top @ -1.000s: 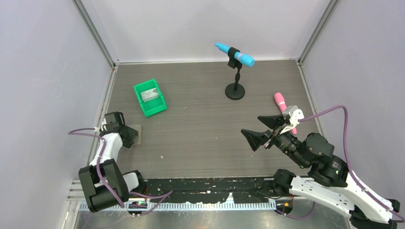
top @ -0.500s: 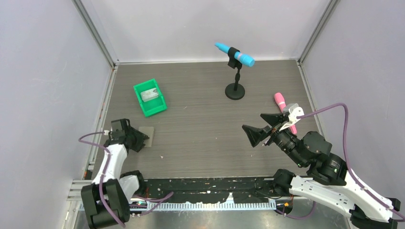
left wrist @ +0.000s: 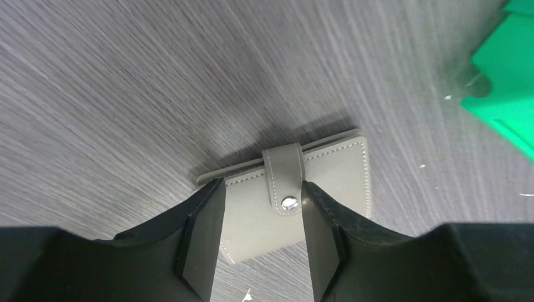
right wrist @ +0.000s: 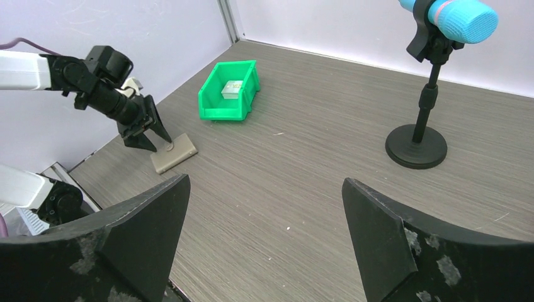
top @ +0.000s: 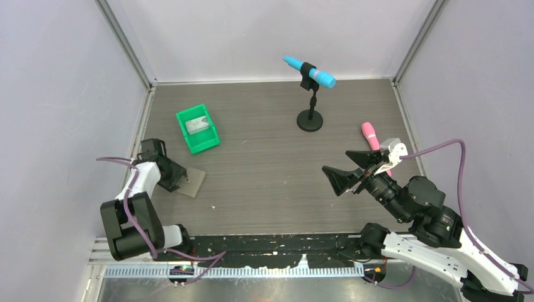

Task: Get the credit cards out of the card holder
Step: Move the card holder to the center of the board.

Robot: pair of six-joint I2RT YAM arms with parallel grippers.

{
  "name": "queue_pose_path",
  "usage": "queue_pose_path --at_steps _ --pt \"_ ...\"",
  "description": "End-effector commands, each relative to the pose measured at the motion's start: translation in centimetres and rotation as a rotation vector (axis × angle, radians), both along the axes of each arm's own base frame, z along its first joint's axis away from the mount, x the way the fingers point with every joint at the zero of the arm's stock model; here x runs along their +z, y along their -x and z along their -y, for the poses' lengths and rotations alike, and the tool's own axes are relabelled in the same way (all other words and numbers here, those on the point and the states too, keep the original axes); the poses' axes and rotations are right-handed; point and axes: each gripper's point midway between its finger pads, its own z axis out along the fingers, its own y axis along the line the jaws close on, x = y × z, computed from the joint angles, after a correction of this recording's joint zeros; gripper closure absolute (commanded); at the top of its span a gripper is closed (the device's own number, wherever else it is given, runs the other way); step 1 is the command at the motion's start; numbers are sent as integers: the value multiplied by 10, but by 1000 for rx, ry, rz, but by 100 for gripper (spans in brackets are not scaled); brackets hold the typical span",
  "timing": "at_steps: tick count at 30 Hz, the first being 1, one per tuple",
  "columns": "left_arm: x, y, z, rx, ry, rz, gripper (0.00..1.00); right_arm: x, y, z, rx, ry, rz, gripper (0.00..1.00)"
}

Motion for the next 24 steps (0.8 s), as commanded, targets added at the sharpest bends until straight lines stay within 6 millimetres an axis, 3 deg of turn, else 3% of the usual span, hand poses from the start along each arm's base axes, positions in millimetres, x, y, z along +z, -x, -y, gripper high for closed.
queue_pose_path --at_steps 1,6,13,19,24 --pt "-13 -2 12 -54 69 -18 51 20 3 2 5 -51 30 0" --pt "-28 5 29 -108 152 -57 52 12 -4 1 -26 -18 17 0" --pt "-31 24 64 -196 203 -49 53 -3 -14 1 -74 27 -14 0" --pt "-22 36 100 -275 276 11 53 -31 -18 -7 -93 37 -103 0" --pt "-26 53 133 -349 316 25 54 -55 -19 -17 -90 37 -186 0"
